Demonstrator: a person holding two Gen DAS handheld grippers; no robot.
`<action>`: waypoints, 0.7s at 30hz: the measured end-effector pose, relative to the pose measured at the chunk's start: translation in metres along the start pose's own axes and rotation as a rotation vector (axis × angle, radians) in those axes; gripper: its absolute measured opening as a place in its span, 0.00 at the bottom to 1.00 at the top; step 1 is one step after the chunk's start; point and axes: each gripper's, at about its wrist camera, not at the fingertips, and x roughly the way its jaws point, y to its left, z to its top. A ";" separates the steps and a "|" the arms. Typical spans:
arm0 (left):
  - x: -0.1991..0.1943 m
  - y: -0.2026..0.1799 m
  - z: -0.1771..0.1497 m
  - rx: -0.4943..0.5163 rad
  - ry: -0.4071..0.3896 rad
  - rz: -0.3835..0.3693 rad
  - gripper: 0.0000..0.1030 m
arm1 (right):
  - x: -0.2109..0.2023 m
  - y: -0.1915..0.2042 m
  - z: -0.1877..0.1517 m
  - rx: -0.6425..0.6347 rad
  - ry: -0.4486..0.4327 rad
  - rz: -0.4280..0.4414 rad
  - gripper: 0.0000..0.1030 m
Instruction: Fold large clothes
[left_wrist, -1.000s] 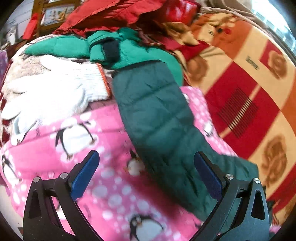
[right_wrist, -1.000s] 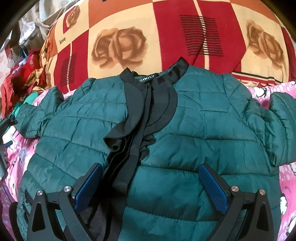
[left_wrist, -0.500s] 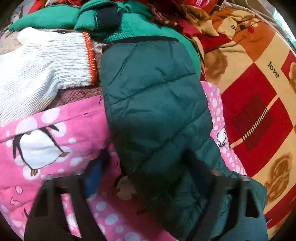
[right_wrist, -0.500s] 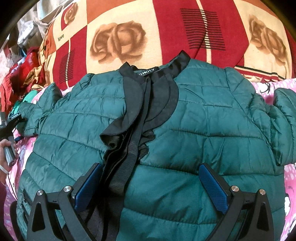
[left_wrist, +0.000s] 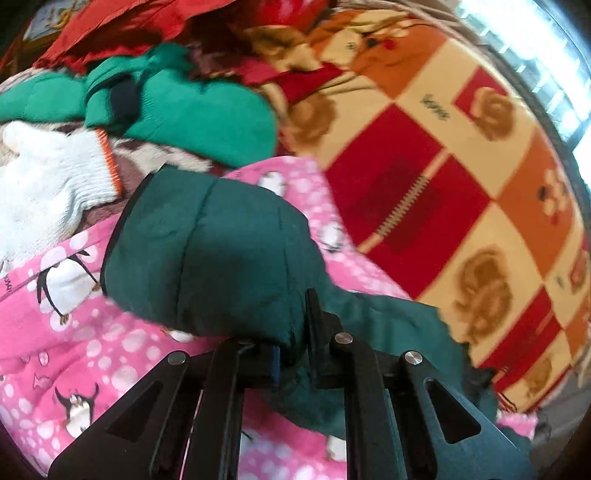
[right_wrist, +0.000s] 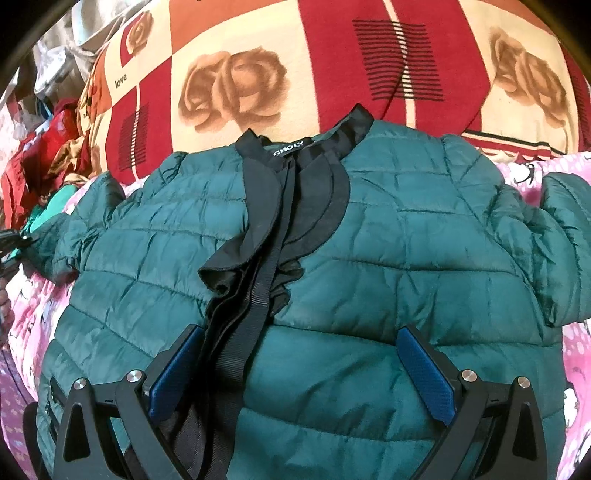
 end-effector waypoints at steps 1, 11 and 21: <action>-0.005 -0.007 -0.001 0.010 0.002 -0.022 0.09 | -0.001 -0.002 0.001 0.004 -0.002 0.000 1.00; -0.041 -0.107 -0.034 0.225 0.001 -0.185 0.09 | -0.015 -0.012 0.006 0.029 -0.045 -0.015 1.00; -0.032 -0.211 -0.105 0.430 0.125 -0.308 0.09 | -0.028 -0.035 0.015 0.097 -0.065 -0.052 1.00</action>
